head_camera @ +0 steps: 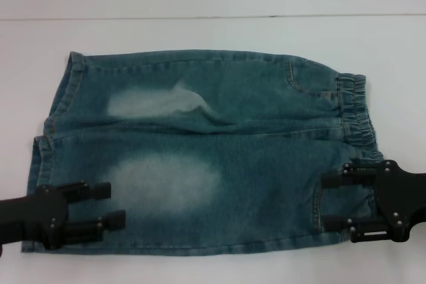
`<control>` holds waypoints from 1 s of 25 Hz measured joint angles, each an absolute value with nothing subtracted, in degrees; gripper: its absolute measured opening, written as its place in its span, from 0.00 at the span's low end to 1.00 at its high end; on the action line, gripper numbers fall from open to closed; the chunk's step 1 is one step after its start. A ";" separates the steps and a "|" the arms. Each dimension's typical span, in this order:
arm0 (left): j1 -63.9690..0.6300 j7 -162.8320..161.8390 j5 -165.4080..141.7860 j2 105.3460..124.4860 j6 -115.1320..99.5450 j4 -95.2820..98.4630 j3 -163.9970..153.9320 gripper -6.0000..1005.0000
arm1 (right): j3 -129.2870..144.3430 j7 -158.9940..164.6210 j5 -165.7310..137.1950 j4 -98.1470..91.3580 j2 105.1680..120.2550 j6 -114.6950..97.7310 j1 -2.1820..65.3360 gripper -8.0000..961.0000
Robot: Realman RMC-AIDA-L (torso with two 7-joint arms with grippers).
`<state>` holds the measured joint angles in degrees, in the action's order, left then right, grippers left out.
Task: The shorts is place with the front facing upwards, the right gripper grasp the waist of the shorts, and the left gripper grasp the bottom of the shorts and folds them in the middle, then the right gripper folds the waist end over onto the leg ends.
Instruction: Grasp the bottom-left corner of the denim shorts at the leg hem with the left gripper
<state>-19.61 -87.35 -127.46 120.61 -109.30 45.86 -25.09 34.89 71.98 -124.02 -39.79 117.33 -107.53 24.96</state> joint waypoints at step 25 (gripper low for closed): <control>-19.09 -104.60 -127.87 118.49 -108.20 52.22 -24.32 0.82 | 34.25 72.21 -123.73 -39.99 117.93 -107.27 25.77 0.79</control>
<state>-19.09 -104.60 -127.87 118.49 -108.20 52.22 -24.32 34.26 72.21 -123.73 -39.99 117.93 -107.27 25.77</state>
